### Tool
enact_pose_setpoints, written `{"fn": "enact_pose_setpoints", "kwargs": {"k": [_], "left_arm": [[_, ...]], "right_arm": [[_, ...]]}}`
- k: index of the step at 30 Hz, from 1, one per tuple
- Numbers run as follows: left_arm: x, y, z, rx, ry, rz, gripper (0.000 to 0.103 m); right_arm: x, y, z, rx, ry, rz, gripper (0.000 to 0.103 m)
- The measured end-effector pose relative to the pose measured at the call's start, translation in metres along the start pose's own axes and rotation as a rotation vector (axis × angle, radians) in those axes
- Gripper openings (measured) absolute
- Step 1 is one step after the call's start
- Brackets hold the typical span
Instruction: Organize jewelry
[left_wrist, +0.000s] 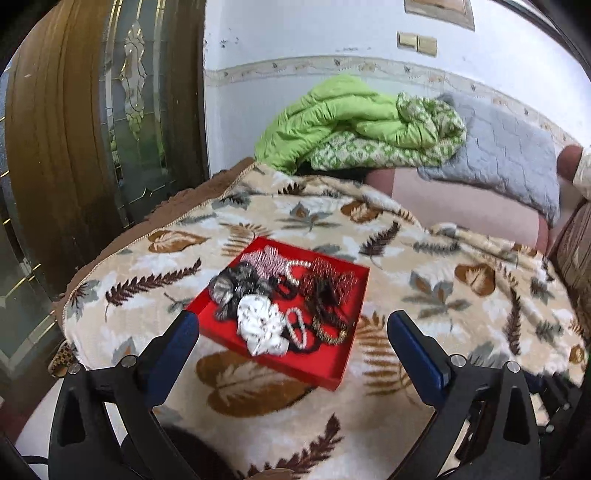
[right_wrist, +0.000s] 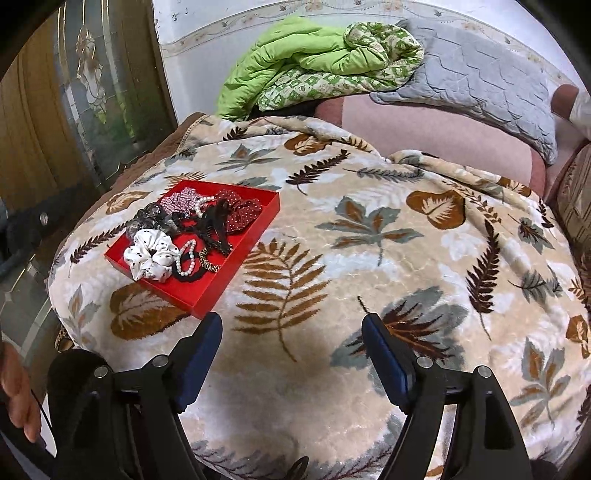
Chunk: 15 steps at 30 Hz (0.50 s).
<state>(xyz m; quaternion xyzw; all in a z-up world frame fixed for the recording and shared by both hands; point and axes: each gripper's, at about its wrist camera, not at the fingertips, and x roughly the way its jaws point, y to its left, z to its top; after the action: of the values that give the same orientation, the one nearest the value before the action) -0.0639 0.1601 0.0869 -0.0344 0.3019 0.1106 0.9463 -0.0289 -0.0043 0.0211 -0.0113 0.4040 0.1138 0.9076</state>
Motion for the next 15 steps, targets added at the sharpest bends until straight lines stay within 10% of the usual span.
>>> {"fn": "enact_pose_setpoints", "kwargs": {"k": [15], "left_arm": [[0.019, -0.002, -0.018, 0.039, 0.128, -0.009, 0.101]], "right_arm": [[-0.008, 0.005, -0.002, -0.056, -0.067, -0.117, 0.09]]}}
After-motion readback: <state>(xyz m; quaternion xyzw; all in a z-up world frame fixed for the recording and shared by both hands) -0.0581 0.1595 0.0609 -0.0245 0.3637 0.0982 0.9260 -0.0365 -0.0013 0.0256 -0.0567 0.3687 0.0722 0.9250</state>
